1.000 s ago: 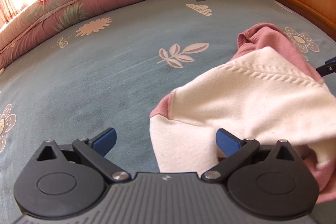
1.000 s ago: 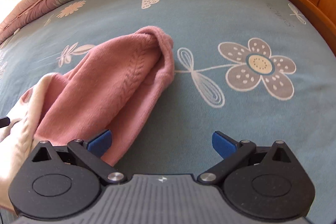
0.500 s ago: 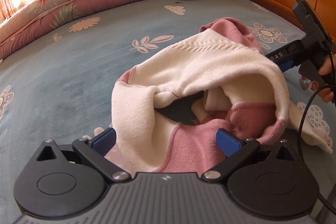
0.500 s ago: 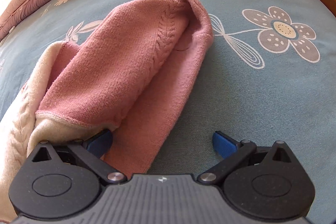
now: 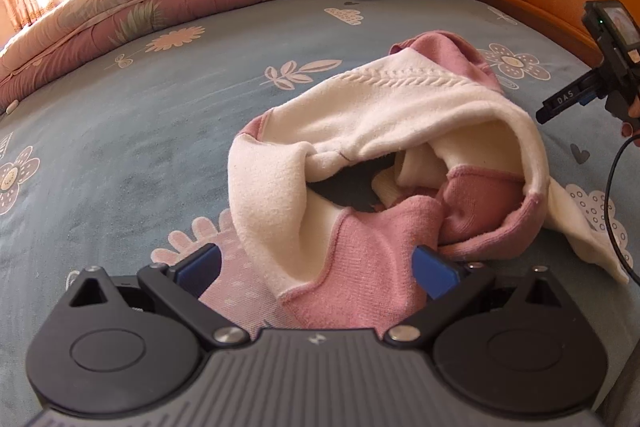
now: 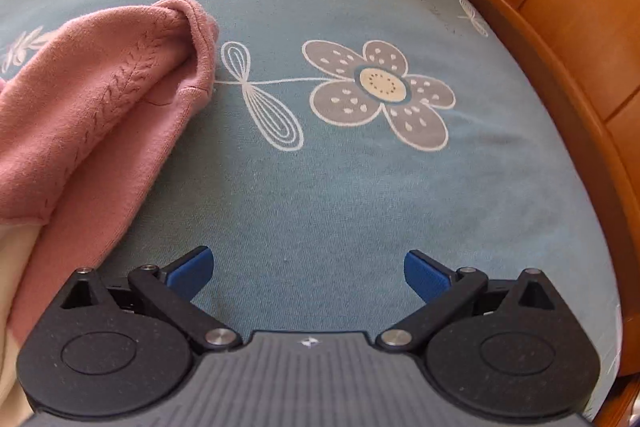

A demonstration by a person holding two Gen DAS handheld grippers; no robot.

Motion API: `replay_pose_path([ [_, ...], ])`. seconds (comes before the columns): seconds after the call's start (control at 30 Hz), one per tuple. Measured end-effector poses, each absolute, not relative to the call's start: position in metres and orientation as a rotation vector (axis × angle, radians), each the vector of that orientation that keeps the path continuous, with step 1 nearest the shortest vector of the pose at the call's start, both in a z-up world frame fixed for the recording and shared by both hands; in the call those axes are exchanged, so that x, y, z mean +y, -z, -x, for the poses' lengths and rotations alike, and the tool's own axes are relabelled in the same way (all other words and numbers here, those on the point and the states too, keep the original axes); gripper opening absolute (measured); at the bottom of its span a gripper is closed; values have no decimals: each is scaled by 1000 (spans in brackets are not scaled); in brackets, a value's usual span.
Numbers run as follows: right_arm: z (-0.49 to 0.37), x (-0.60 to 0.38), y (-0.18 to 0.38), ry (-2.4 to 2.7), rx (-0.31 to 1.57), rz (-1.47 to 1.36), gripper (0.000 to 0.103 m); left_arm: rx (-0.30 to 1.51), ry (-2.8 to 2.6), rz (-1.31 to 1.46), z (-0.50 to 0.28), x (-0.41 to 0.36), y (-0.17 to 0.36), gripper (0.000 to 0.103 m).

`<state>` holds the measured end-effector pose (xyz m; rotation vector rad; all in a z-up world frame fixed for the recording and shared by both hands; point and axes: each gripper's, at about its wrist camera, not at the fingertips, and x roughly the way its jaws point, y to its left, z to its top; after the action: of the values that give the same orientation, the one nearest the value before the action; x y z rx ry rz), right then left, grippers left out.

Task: Fold clothes

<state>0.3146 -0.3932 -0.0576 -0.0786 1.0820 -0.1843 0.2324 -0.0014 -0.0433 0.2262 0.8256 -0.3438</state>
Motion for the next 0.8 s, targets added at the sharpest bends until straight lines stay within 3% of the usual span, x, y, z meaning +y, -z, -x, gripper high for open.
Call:
replay_pose_path([
  [0.17, -249, -357, 30, -117, 1016, 25, 103, 832, 345, -206, -223, 0, 42, 101],
  [0.4, -173, -264, 41, -281, 940, 285, 103, 843, 338, -187, -206, 4, 43, 101],
  [0.53, -169, -239, 78, -221, 920, 469, 103, 850, 342, -171, -197, 4, 46, 101],
  [0.73, -196, -296, 94, -218, 1056, 67, 103, 874, 330, -136, -193, 9, 57, 101],
  [0.8, -194, -298, 95, -239, 1045, 100, 103, 882, 330, -128, -192, 10, 61, 101],
])
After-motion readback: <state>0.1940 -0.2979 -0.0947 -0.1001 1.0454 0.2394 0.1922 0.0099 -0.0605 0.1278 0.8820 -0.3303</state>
